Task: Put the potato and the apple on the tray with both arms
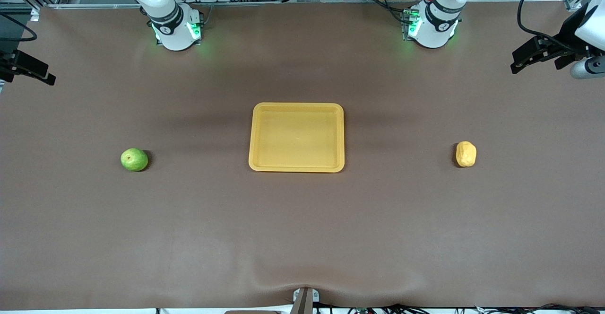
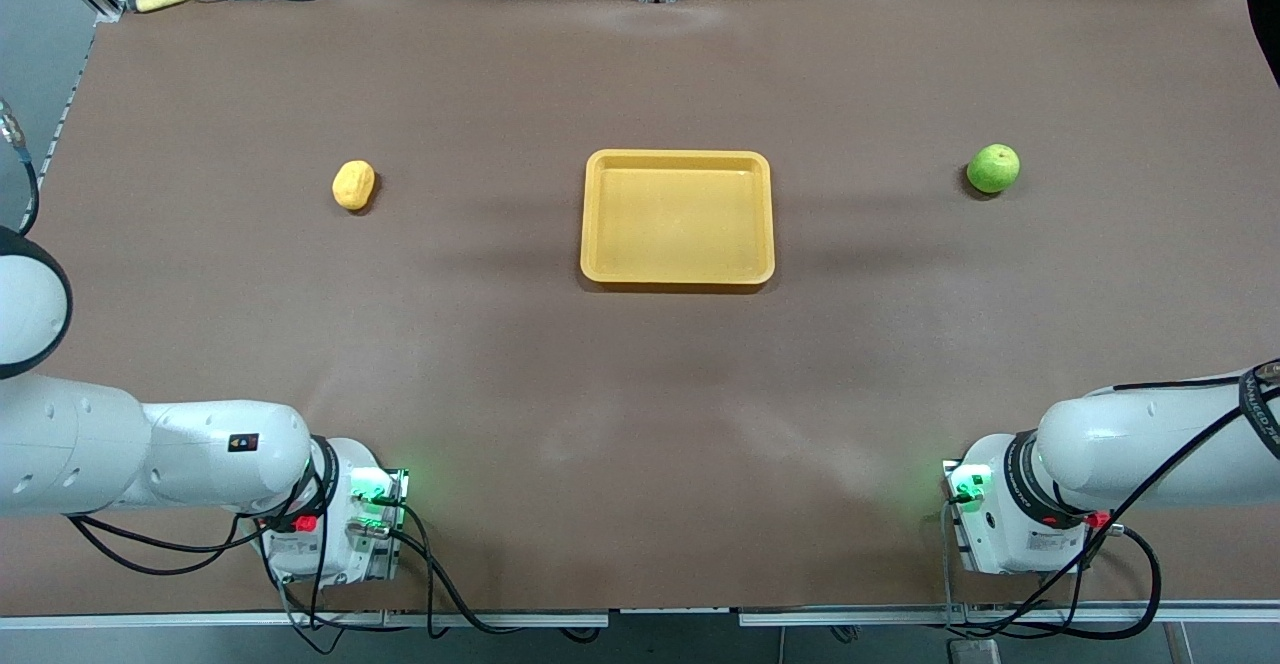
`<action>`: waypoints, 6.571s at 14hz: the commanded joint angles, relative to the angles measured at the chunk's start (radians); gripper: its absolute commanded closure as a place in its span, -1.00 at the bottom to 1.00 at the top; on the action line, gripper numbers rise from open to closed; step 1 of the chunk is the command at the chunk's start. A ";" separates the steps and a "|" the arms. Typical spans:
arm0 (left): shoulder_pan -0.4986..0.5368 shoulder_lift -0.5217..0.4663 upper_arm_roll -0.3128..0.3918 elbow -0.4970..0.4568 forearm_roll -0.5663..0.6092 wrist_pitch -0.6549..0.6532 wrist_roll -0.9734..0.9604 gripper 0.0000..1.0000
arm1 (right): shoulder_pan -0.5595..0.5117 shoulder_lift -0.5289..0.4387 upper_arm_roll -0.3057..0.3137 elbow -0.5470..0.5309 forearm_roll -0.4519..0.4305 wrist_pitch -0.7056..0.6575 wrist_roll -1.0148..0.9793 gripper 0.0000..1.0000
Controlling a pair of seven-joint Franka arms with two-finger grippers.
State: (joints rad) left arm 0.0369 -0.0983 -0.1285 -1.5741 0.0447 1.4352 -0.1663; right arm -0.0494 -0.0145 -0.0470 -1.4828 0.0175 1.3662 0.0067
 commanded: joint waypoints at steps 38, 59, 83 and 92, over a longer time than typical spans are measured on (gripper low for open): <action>0.044 -0.050 -0.003 -0.357 0.000 0.284 0.013 -1.00 | -0.015 -0.015 -0.008 -0.010 0.006 0.016 -0.001 -1.00; 0.092 0.035 -0.005 -0.537 0.000 0.566 0.025 -1.00 | 0.005 0.005 -0.007 -0.010 0.027 0.028 0.009 -1.00; 0.178 0.390 -0.005 -0.609 0.000 1.080 0.257 -1.00 | 0.177 0.431 -0.007 0.105 0.035 0.152 0.013 -1.00; 0.179 0.468 -0.005 -0.607 0.000 1.143 0.275 -0.85 | 0.062 0.475 -0.014 -0.094 0.021 0.350 -0.005 -1.00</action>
State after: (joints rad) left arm 0.2083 0.3655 -0.1280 -2.1785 0.0448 2.5553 0.0877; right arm 0.0386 0.4717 -0.0718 -1.4901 0.0468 1.6537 0.0072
